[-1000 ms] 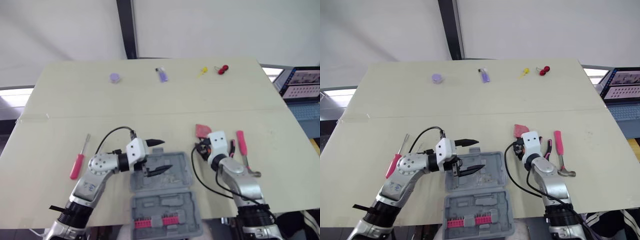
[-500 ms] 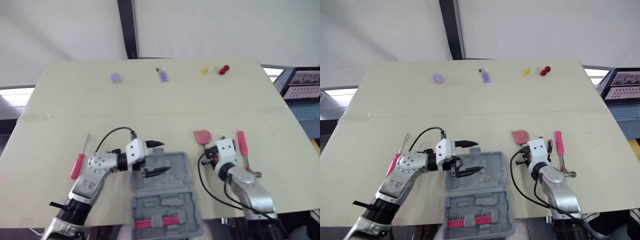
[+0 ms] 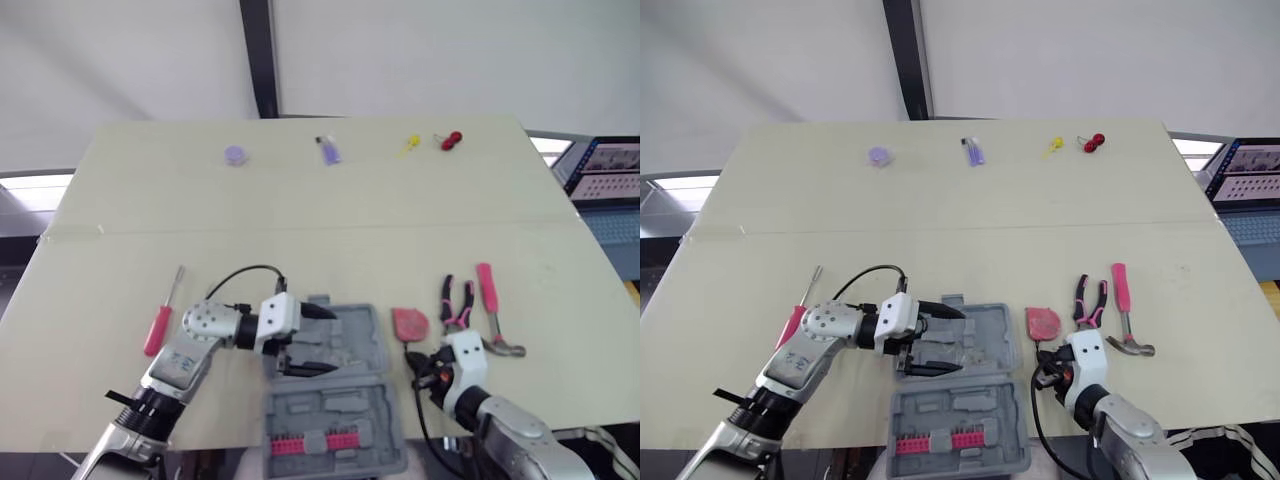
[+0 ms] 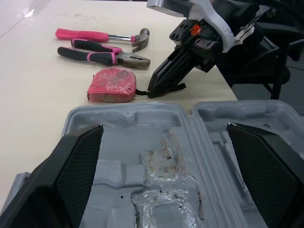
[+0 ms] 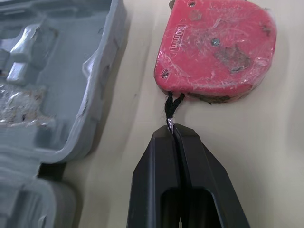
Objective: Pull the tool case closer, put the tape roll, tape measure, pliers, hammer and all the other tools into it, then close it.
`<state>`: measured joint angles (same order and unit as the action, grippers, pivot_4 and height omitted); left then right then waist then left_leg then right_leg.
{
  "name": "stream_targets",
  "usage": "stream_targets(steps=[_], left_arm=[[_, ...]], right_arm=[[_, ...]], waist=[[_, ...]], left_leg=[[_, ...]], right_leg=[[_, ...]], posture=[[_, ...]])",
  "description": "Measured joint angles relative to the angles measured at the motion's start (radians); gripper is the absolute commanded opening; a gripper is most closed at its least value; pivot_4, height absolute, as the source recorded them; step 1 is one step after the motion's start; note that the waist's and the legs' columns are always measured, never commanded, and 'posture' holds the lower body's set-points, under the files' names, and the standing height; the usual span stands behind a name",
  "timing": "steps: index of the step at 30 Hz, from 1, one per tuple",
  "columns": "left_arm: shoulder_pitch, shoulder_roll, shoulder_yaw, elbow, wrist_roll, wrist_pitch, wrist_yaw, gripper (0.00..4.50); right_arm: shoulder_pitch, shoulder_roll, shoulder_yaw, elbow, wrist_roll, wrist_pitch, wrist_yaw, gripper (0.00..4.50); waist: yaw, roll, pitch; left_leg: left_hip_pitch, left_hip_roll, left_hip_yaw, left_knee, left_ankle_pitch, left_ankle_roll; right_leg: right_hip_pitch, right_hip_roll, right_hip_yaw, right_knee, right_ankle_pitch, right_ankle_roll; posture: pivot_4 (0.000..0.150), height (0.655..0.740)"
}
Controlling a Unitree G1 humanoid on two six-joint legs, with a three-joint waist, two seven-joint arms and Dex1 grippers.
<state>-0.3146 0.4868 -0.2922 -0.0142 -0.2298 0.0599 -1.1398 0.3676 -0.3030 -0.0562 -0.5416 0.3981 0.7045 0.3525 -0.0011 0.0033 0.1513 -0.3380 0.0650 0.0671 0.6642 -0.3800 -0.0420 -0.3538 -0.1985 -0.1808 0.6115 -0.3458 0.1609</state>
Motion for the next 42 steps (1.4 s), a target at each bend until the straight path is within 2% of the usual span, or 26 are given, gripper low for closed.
stream_targets(steps=[14,25,28,32,35,39,42], left_arm=[[-0.021,0.003,-0.024,0.032,0.006,-0.028,-0.064,4.50],[-0.020,0.014,-0.032,0.032,0.026,-0.049,-0.070,4.50],[-0.020,0.012,-0.032,0.031,0.031,-0.051,-0.060,4.50],[-0.020,0.008,-0.032,0.031,0.033,-0.051,-0.054,4.50],[-0.020,0.005,-0.032,0.030,0.035,-0.052,-0.053,4.50],[-0.010,0.004,-0.032,0.024,0.039,-0.062,-0.048,4.50],[0.000,0.002,-0.039,0.015,0.043,-0.074,-0.041,4.50]], right_arm=[[0.223,-0.042,-0.035,-0.076,0.057,-0.049,0.039,0.06],[0.268,-0.072,-0.030,-0.086,0.081,-0.047,0.068,0.06],[0.269,-0.125,-0.034,-0.101,0.116,-0.017,0.097,0.95],[0.299,-0.307,-0.092,-0.146,0.165,0.004,0.228,2.96],[0.259,-0.431,-0.177,-0.137,0.175,-0.024,0.336,4.46],[0.077,-0.589,-0.155,0.006,0.079,-0.238,0.536,4.46],[-0.093,-0.628,-0.070,0.191,-0.039,-0.468,0.672,4.46]], waist=[[0.016,0.000,0.000],[0.026,-0.001,-0.001],[0.026,-0.001,-0.001],[0.027,-0.001,-0.001],[0.027,-0.002,-0.001],[0.024,-0.002,-0.001],[0.026,-0.002,-0.001]], left_leg=[[0.000,0.000,0.000,0.001,0.000,0.000],[0.000,0.000,0.000,0.002,0.000,0.000],[0.000,0.000,0.000,0.002,0.000,0.000],[0.000,0.000,0.000,0.002,0.000,0.001],[0.001,0.000,0.000,0.002,0.000,0.001],[0.002,0.000,0.000,0.002,0.000,0.001],[0.003,0.000,-0.001,0.002,0.000,0.001]], right_leg=[[0.001,0.000,0.000,0.000,0.000,0.000],[0.001,0.000,0.000,0.000,0.000,0.000],[0.001,0.000,0.000,0.000,0.000,0.000],[0.003,0.000,0.000,-0.002,0.000,0.000],[0.004,0.001,0.000,-0.002,0.000,0.000],[0.006,0.001,0.000,-0.005,0.000,0.000],[0.007,0.001,0.000,-0.005,0.000,0.000]], posture=[[0.150,0.7400],[0.150,0.7400],[0.150,0.7400],[0.150,0.7400],[0.150,0.7400],[0.150,0.7400],[0.150,0.7400]])
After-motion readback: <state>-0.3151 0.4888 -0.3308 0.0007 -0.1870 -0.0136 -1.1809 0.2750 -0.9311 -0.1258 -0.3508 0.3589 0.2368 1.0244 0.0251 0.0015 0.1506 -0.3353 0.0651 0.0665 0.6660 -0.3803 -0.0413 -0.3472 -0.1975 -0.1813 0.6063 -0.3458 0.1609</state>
